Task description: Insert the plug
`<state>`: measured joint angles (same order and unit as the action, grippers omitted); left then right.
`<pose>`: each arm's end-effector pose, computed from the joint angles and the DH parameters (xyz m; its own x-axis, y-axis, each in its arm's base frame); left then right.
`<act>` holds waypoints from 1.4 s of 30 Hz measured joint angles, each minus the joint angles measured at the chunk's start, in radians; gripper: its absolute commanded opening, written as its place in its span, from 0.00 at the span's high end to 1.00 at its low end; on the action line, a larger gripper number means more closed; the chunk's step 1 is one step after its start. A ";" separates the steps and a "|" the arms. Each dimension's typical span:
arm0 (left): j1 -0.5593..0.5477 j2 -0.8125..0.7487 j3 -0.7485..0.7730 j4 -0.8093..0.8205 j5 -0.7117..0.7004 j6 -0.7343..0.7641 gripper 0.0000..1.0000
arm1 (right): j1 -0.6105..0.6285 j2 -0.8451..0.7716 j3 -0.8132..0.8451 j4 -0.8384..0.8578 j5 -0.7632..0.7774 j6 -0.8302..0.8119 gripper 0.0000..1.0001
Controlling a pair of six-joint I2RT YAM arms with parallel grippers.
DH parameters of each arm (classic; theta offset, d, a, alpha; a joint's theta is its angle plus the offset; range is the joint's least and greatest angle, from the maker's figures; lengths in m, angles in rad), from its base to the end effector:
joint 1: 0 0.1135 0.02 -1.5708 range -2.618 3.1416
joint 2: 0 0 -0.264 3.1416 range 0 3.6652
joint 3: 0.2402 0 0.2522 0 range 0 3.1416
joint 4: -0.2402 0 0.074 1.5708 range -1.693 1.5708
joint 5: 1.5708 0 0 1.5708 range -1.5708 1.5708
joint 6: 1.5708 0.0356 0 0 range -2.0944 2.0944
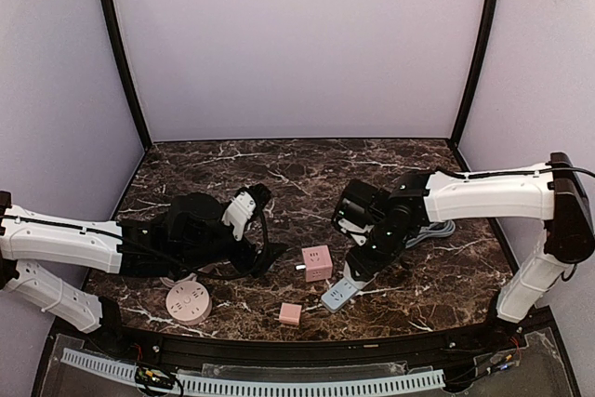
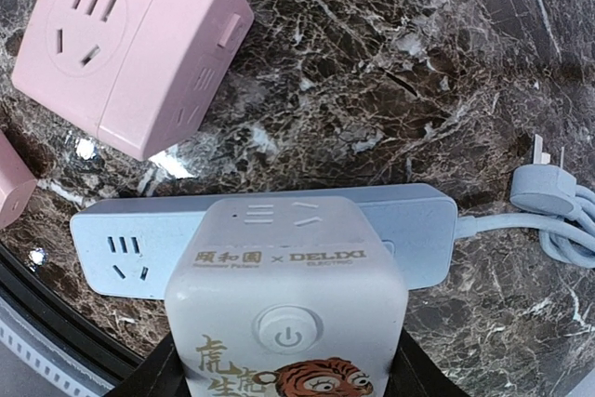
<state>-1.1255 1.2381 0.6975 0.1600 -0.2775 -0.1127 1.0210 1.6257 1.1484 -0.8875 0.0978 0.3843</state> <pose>0.1273 -0.2441 0.2482 -0.2443 0.2607 -0.9340 0.7356 0.6774 -0.0033 0.1608 0.2557 0.2107 -0.7884 -0.5724 -0.2255 -0.5852 0.8108 -0.0119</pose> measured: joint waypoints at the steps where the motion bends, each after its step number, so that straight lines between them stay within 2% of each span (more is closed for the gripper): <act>1: 0.000 0.000 0.000 0.000 0.000 -0.001 0.00 | 0.001 -0.001 0.001 -0.001 0.001 0.000 0.40; 15: 0.000 0.000 0.000 0.000 0.000 -0.018 0.00 | 0.008 -0.045 0.001 0.010 0.079 0.049 0.01; 25: 0.000 0.000 -0.009 -0.003 -0.011 -0.087 0.00 | 0.024 -0.150 0.006 0.015 0.120 0.055 0.01; 28: 0.000 0.009 -0.013 -0.020 -0.011 -0.136 0.05 | 0.027 -0.179 0.006 0.039 0.140 0.055 0.01; 42: 0.000 0.072 -0.078 -0.117 -0.008 -0.333 0.13 | 0.063 -0.301 -0.077 0.278 0.142 0.019 0.01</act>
<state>-1.1255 1.3106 0.6193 0.0425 -0.2855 -0.4458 1.0836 1.3251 1.0714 -0.6094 0.2394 0.4038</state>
